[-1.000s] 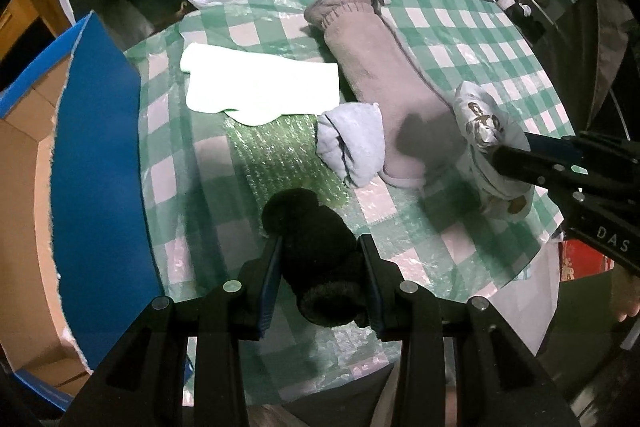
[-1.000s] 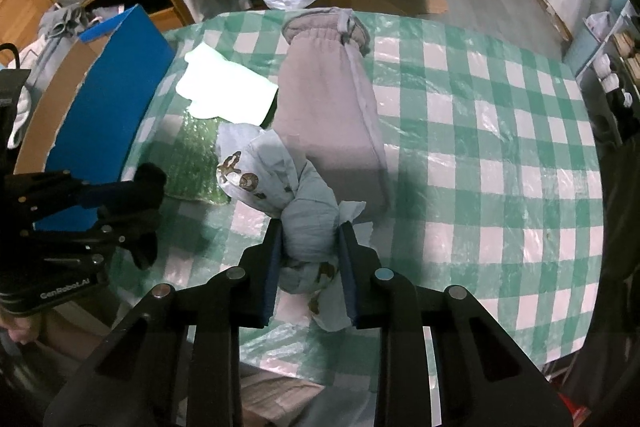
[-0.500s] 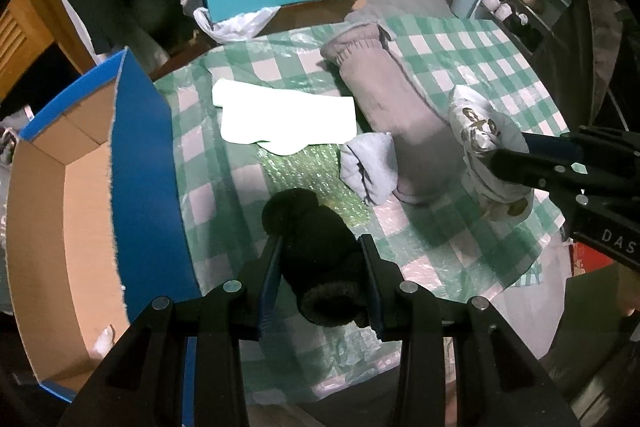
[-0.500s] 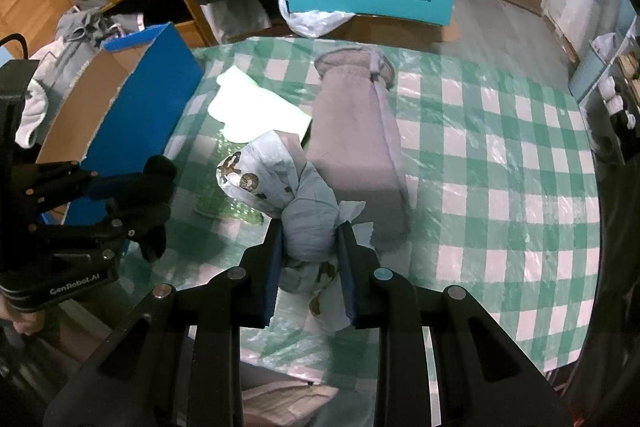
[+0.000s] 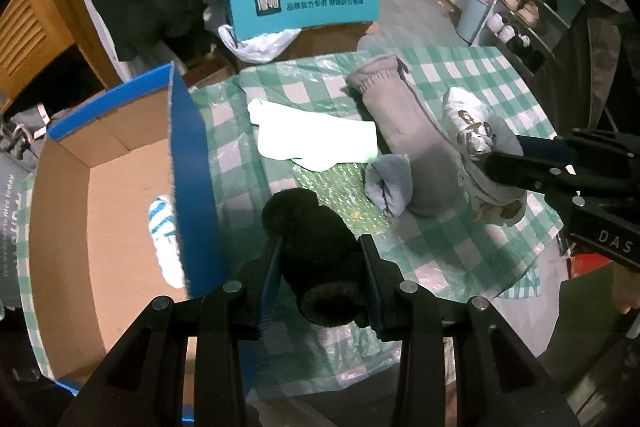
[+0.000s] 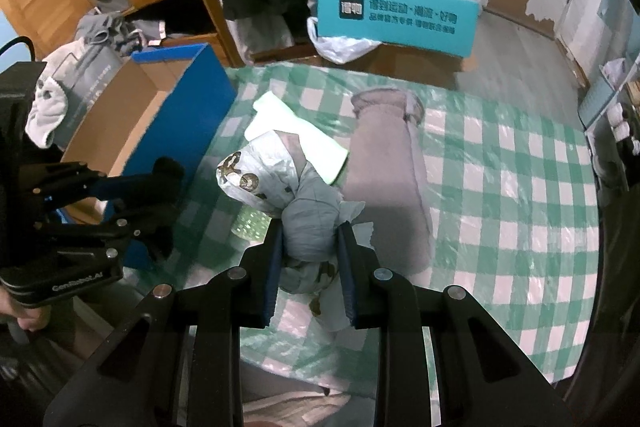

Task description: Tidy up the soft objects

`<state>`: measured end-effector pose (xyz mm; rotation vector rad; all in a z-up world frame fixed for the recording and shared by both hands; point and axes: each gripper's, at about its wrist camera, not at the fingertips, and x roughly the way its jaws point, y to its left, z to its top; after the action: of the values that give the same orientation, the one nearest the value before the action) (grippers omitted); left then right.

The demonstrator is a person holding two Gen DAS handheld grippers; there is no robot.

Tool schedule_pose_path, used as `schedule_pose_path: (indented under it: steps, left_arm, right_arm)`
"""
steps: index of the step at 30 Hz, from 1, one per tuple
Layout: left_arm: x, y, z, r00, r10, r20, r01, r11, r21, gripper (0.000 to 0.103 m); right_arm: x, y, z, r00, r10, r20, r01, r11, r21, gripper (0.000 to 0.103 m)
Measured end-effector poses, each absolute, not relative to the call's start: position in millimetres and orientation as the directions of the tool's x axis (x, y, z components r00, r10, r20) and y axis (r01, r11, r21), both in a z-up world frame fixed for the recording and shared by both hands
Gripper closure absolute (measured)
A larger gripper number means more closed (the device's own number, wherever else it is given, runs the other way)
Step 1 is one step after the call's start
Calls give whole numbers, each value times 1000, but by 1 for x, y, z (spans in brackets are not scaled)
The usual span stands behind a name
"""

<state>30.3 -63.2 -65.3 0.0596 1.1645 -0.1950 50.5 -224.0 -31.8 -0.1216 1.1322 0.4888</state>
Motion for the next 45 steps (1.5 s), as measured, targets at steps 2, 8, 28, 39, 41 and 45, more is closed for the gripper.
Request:
schedule_pose_path:
  steps: [2,8,28,39,41,45]
  left_arm:
    - [29,-58,-62,389,-120,-914,179,982,-52,65]
    - [25,-40,-55,407,-122,-905,158,986,-62,65]
    - [6,27,-28,492,-94,-866,88,994,-58,65]
    - [2,64,-25,506,-63,-860,15,998,-64,65]
    - [1,71,-25,508,-57,-860,1,998,-65,65]
    - [0,84,-25,508,-42,-860,-27,998,-65,65]
  right_arm:
    - [51,-217,-29,335,316,-888,-443,884,148,79]
    - [51,-198,-18,341,332,-879,-469,871,147,79]
    - [52,-117,13,341,398,-852,-574,806,147,79]
    - [52,-69,18,315,427,-848,-625,765,153,79]
    - [51,-60,18,309,431,-848,-633,758,155,79]
    - [53,-43,16,292,438,-850,-648,744,161,79]
